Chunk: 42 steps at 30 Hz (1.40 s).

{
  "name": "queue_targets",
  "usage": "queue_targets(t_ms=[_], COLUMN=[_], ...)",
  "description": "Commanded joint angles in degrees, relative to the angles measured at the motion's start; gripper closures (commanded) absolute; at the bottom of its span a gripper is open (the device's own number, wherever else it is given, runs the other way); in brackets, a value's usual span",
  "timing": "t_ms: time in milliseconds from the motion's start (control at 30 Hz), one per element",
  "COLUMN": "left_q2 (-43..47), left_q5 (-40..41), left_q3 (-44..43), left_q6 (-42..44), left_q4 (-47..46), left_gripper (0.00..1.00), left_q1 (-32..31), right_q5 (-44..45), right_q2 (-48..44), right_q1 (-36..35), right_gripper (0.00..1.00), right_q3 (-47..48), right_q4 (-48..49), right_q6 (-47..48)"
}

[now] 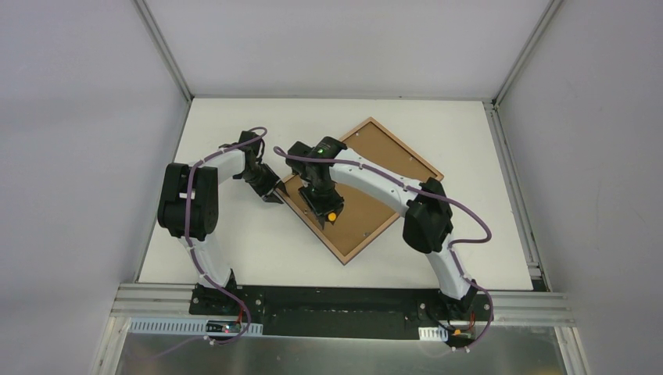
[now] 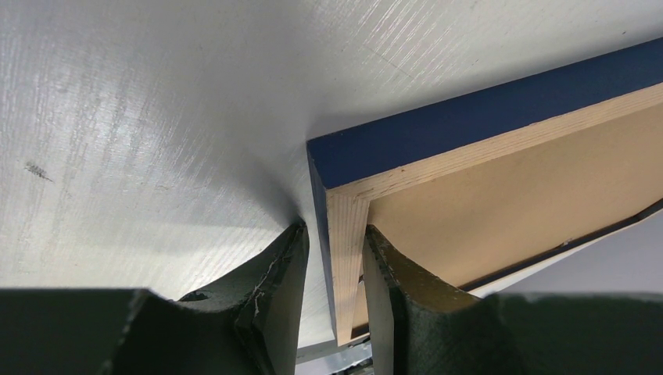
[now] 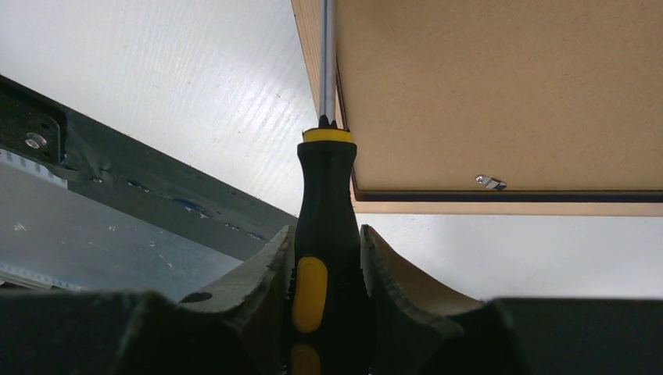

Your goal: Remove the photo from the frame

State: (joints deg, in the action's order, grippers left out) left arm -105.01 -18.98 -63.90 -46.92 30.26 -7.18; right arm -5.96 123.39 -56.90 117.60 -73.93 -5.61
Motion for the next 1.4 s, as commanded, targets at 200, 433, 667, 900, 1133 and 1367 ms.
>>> queue_targets(t_ms=[200,433,667,900,1133,1367], left_q2=[-1.0,-0.8,1.2,10.3,20.6,30.7], left_q5=[4.3,3.5,0.7,-4.2,-25.7,-35.0], left_q3=[1.8,1.8,1.1,-2.8,5.3,13.1], left_q6=[1.9,2.2,5.6,14.7,14.3,11.9], left_q4=[4.4,4.4,4.3,1.8,-22.5,-42.5], left_gripper=[0.67,0.66,0.55,0.34,0.32,0.30], left_q1=[-0.1,-0.1,-0.3,-0.6,-6.5,-20.1], right_q5=[-0.3,8.0,8.0,-14.6,-41.6,-56.5], right_q2=[-0.8,-2.1,-5.0,-19.2,-28.9,-35.1], right_q1=[-1.7,-1.7,0.3,9.9,18.9,21.2], right_gripper=[1.00,1.00,1.00,1.00,1.00,1.00], right_q3=[2.8,5.7,5.8,-18.1,-36.8,-44.3], right_q4=[-5.1,-2.5,-1.9,14.6,23.0,24.6], right_q6=[0.3,-0.6,-2.5,-4.7,-4.9,-3.6])
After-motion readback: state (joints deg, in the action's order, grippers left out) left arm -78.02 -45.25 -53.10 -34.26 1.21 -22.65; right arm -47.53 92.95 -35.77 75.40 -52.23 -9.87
